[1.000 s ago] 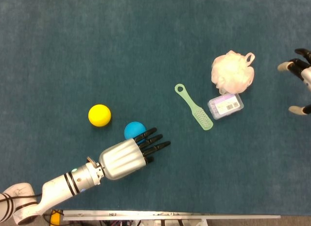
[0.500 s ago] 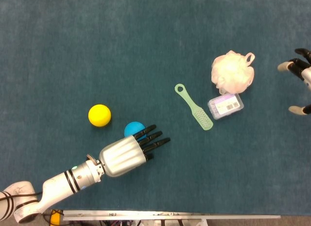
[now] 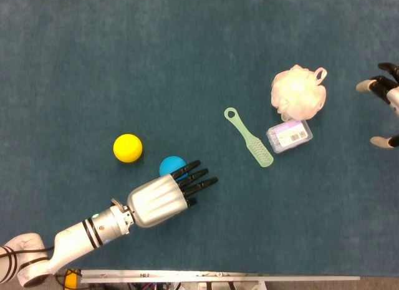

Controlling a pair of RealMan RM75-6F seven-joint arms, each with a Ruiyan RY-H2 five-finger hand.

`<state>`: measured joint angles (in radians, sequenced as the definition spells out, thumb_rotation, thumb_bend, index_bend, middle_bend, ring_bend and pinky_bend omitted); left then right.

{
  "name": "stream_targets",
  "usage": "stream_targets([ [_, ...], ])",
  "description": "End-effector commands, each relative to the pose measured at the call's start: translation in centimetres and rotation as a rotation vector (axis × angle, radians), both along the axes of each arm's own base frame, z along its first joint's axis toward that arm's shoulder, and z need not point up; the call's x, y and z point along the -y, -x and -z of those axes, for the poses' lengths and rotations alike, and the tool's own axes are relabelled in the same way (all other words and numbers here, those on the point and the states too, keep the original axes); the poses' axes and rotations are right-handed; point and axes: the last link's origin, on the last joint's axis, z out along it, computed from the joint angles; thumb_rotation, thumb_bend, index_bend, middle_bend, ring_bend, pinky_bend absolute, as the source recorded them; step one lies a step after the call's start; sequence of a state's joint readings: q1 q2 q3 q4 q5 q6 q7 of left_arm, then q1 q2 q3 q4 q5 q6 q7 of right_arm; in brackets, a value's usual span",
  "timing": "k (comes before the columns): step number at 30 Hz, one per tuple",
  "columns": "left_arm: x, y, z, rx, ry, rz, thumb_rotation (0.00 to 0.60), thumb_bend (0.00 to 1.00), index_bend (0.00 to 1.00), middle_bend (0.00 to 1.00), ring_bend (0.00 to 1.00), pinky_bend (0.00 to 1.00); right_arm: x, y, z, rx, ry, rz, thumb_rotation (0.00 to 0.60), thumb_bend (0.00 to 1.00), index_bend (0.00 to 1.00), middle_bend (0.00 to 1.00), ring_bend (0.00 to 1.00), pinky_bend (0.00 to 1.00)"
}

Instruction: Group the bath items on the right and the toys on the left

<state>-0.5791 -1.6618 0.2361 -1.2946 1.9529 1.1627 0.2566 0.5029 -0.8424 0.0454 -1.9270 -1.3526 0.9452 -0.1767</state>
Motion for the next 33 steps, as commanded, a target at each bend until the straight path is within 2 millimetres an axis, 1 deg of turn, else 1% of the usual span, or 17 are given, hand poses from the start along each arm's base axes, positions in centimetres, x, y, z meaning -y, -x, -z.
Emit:
stream_targets([
  [1, 0.0, 0.0, -0.2, 0.002, 0.000, 0.001, 0.600, 0.26, 0.54, 0.05, 0.00, 0.02, 0.0, 0.0, 0.0, 0.000, 0.000, 0.000, 0.533, 0.00, 0.26, 0.31, 0.10, 0.16],
  [11, -0.1, -0.2, -0.3, 0.002, -0.002, -0.003, 0.600, 0.26, 0.55, 0.06, 0.00, 0.02, 0.0, 0.0, -0.1, 0.005, 0.003, 0.000, 0.532, 0.00, 0.26, 0.31, 0.10, 0.17],
  [13, -0.1, -0.3, -0.5, 0.002, -0.005, 0.000, 0.600, 0.26, 0.52, 0.06, 0.00, 0.02, 0.0, 0.0, -0.1, 0.007, 0.004, 0.000, 0.532, 0.00, 0.26, 0.31, 0.10, 0.17],
  [17, -0.1, -0.8, -1.2, -0.005, -0.013, 0.011, 0.600, 0.26, 0.41, 0.05, 0.00, 0.02, 0.0, 0.1, -0.2, 0.013, 0.004, -0.001, 0.534, 0.00, 0.26, 0.31, 0.10, 0.17],
  [22, -0.2, -1.3, -1.4, -0.026, -0.014, 0.005, 0.600, 0.26, 0.34, 0.03, 0.00, 0.02, -0.1, 0.2, -0.3, 0.018, 0.006, -0.001, 0.533, 0.00, 0.26, 0.31, 0.10, 0.17],
  [26, -0.5, -1.4, -0.9, -0.054, -0.015, 0.003, 0.600, 0.26, 0.32, 0.02, 0.00, 0.02, -0.1, 0.3, -0.4, 0.019, 0.009, 0.003, 0.533, 0.00, 0.26, 0.31, 0.10, 0.17],
  [33, -1.1, -1.0, -0.5, -0.076, -0.035, 0.006, 0.600, 0.26, 0.32, 0.01, 0.00, 0.02, -0.1, 0.6, -0.7, 0.022, 0.014, 0.011, 0.533, 0.00, 0.26, 0.31, 0.10, 0.16],
])
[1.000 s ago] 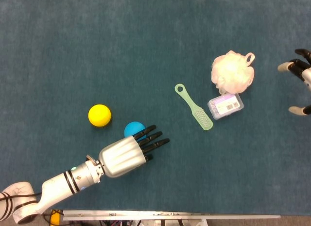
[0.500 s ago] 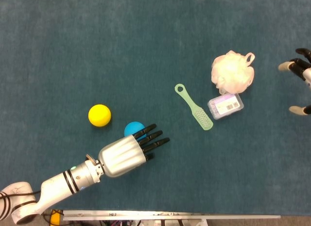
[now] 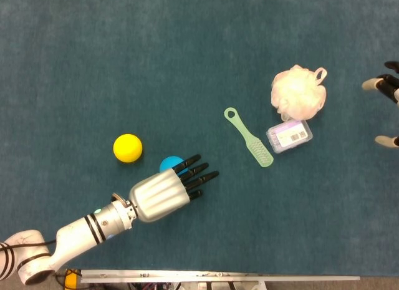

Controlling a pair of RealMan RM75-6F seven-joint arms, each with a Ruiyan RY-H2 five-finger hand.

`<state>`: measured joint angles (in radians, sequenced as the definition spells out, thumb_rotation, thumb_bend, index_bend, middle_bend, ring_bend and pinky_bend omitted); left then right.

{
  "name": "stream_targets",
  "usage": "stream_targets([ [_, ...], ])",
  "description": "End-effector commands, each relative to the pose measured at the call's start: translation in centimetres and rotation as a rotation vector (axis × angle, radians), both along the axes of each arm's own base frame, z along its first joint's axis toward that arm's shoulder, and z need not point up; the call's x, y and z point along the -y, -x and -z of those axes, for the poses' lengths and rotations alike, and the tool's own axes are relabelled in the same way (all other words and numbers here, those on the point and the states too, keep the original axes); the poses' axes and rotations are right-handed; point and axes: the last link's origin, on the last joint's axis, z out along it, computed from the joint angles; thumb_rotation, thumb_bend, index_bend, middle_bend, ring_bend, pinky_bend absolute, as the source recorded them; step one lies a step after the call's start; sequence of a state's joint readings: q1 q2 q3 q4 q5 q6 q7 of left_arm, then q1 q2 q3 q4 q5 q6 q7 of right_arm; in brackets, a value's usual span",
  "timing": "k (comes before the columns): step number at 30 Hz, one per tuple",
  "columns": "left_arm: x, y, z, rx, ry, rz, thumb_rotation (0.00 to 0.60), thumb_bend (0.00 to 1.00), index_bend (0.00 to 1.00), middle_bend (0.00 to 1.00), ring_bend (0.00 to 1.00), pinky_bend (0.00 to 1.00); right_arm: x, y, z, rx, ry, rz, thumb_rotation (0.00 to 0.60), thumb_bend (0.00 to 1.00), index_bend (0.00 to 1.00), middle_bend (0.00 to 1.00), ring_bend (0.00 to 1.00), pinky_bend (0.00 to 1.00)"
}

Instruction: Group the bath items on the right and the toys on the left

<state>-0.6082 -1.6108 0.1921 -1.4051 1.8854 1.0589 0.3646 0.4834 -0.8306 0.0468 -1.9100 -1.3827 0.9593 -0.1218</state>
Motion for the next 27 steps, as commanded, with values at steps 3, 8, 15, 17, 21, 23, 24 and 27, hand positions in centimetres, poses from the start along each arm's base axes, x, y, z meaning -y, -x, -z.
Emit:
stream_targets([
  [3, -0.14, 0.26, -0.07, -0.011, -0.012, 0.006, 0.600, 0.26, 0.32, 0.01, 0.00, 0.02, 0.04, 0.04, -0.08, 0.002, 0.001, 0.001, 0.532, 0.00, 0.26, 0.31, 0.10, 0.16],
  [8, -0.45, 0.29, -0.42, -0.011, -0.024, 0.009, 0.600, 0.26, 0.32, 0.01, 0.00, 0.02, 0.05, -0.01, 0.02, 0.002, -0.003, -0.002, 0.534, 0.00, 0.26, 0.31, 0.10, 0.17],
  [15, -0.75, 0.48, -0.32, -0.028, -0.031, 0.022, 0.600, 0.26, 0.32, 0.01, 0.00, 0.02, -0.01, 0.04, -0.05, 0.002, -0.001, 0.001, 0.533, 0.00, 0.26, 0.31, 0.10, 0.16],
  [17, -0.91, 0.55, -0.12, -0.031, -0.036, 0.029, 0.600, 0.26, 0.32, 0.01, 0.00, 0.02, -0.02, 0.05, -0.09, 0.003, -0.001, 0.002, 0.533, 0.00, 0.26, 0.31, 0.10, 0.16],
  [21, -1.04, 0.72, 0.08, -0.031, -0.037, 0.027, 0.600, 0.26, 0.36, 0.01, 0.00, 0.02, -0.03, 0.08, -0.15, 0.003, 0.000, 0.004, 0.533, 0.00, 0.26, 0.31, 0.10, 0.17],
  [23, -1.00, 0.80, 0.07, -0.030, -0.037, 0.028, 0.600, 0.26, 0.39, 0.02, 0.00, 0.02, -0.01, 0.08, -0.17, 0.005, 0.000, 0.006, 0.533, 0.00, 0.26, 0.31, 0.10, 0.17],
  [24, -0.98, 0.84, 0.06, -0.029, -0.036, 0.027, 0.600, 0.26, 0.40, 0.02, 0.00, 0.02, 0.00, 0.08, -0.17, 0.005, 0.000, 0.006, 0.534, 0.00, 0.26, 0.31, 0.10, 0.17],
  [27, -0.91, 0.90, 0.08, -0.024, -0.035, 0.026, 0.600, 0.26, 0.43, 0.02, 0.00, 0.02, 0.00, 0.05, -0.12, 0.008, -0.003, 0.006, 0.533, 0.00, 0.26, 0.31, 0.10, 0.17],
])
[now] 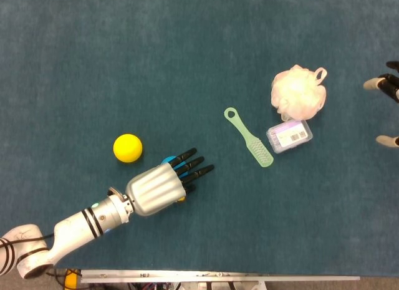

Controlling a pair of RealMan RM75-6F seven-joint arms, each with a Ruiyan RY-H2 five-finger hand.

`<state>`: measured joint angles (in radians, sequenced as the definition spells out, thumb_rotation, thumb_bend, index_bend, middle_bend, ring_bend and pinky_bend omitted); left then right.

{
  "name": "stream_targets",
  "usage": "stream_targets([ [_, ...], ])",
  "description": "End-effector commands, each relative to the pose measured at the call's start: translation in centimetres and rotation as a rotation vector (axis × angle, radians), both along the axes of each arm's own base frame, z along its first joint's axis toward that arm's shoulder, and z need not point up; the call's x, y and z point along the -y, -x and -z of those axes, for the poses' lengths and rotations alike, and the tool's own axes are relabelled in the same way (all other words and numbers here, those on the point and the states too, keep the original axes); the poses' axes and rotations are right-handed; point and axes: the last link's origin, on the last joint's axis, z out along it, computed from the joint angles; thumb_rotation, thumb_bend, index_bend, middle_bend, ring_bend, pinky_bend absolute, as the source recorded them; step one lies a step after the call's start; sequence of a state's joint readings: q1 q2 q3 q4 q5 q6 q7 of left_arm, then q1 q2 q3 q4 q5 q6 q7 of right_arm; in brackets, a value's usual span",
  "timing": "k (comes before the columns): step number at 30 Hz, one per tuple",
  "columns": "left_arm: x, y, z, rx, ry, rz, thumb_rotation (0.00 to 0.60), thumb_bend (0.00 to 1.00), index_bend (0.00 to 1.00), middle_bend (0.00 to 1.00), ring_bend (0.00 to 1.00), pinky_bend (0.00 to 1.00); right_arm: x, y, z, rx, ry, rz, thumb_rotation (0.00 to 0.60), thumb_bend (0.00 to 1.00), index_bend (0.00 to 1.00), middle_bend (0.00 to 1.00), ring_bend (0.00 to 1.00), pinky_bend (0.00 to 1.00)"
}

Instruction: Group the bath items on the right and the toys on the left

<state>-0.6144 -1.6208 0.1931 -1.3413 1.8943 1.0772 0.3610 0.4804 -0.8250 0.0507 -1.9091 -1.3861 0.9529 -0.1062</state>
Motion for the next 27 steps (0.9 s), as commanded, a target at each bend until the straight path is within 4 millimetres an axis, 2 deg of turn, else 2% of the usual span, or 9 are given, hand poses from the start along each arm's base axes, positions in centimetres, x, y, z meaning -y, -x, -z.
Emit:
stream_targets([
  [1, 0.1, 0.0, 0.0, 0.004, 0.002, 0.000, 0.600, 0.26, 0.44, 0.02, 0.00, 0.02, 0.0, 0.0, 0.0, 0.000, -0.002, -0.001, 0.533, 0.00, 0.26, 0.31, 0.10, 0.17],
  [14, 0.1, 0.4, -0.2, 0.000, -0.004, 0.011, 0.600, 0.26, 0.49, 0.03, 0.00, 0.02, 0.0, 0.0, -0.1, 0.004, 0.001, 0.002, 0.533, 0.00, 0.26, 0.31, 0.10, 0.17],
  [27, -0.2, 1.8, -2.6, -0.024, -0.038, 0.027, 0.600, 0.26, 0.49, 0.03, 0.00, 0.02, -0.1, -0.4, 0.1, 0.008, -0.003, -0.006, 0.533, 0.00, 0.26, 0.31, 0.10, 0.17],
])
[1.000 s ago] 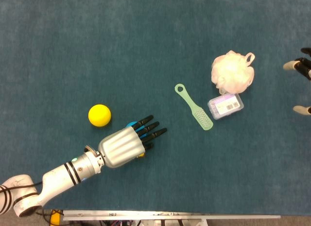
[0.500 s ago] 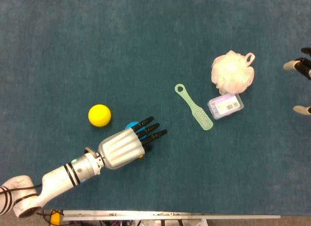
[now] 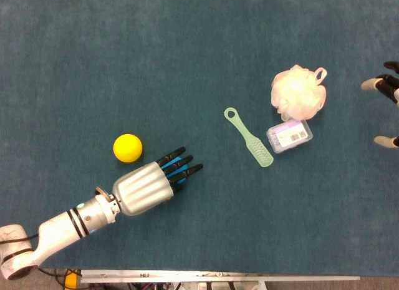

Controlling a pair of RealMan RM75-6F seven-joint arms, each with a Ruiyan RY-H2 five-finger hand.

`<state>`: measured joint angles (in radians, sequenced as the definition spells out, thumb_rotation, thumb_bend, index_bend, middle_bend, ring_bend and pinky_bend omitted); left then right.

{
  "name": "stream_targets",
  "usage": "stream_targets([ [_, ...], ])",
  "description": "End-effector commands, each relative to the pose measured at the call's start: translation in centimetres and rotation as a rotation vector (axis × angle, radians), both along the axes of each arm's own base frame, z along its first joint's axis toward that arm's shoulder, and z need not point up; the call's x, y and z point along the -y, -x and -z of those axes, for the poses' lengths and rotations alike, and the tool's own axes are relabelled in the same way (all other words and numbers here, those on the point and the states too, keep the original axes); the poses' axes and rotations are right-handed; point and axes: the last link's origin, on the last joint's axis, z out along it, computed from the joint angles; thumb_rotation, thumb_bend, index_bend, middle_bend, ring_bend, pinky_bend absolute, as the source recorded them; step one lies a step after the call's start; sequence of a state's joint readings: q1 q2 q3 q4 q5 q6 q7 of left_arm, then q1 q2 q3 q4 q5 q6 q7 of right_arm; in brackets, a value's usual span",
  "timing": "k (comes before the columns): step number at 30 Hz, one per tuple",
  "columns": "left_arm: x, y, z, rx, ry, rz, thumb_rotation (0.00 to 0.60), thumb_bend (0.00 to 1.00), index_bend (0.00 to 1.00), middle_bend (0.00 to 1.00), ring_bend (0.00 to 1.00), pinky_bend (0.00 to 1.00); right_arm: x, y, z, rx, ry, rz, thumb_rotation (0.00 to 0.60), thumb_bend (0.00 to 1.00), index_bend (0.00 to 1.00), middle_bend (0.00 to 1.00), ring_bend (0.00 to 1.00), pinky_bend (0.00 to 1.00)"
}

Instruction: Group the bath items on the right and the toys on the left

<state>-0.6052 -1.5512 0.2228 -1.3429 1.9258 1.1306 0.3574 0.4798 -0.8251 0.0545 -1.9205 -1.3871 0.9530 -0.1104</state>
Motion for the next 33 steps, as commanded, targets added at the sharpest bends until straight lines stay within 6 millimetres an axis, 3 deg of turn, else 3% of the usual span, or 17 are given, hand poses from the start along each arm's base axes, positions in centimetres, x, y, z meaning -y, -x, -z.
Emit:
stream_targets([
  [1, -0.1, 0.1, -0.7, 0.005, -0.013, 0.003, 0.600, 0.26, 0.49, 0.03, 0.00, 0.02, 0.0, -0.1, 0.0, 0.001, 0.000, -0.002, 0.533, 0.00, 0.26, 0.31, 0.10, 0.17],
  [14, -1.4, 1.8, -2.3, -0.034, -0.060, -0.018, 0.600, 0.26, 0.49, 0.03, 0.00, 0.02, -0.3, -0.4, 0.1, 0.002, -0.002, -0.006, 0.532, 0.00, 0.26, 0.31, 0.10, 0.17],
  [17, -1.6, 2.1, -2.4, -0.040, -0.068, -0.019, 0.600, 0.26, 0.44, 0.03, 0.00, 0.02, -0.4, -0.5, 0.1, 0.001, -0.003, -0.007, 0.533, 0.00, 0.26, 0.31, 0.10, 0.17],
  [23, -1.8, 2.1, -2.8, -0.044, -0.080, -0.018, 0.600, 0.26, 0.36, 0.03, 0.00, 0.02, -0.6, -0.6, 0.1, 0.002, -0.001, -0.007, 0.531, 0.00, 0.26, 0.31, 0.10, 0.17],
  [33, -2.3, 1.4, -4.2, -0.025, -0.117, -0.019, 0.600, 0.26, 0.33, 0.02, 0.00, 0.02, -0.6, -0.7, -0.3, 0.009, 0.013, -0.009, 0.532, 0.00, 0.26, 0.31, 0.10, 0.16],
])
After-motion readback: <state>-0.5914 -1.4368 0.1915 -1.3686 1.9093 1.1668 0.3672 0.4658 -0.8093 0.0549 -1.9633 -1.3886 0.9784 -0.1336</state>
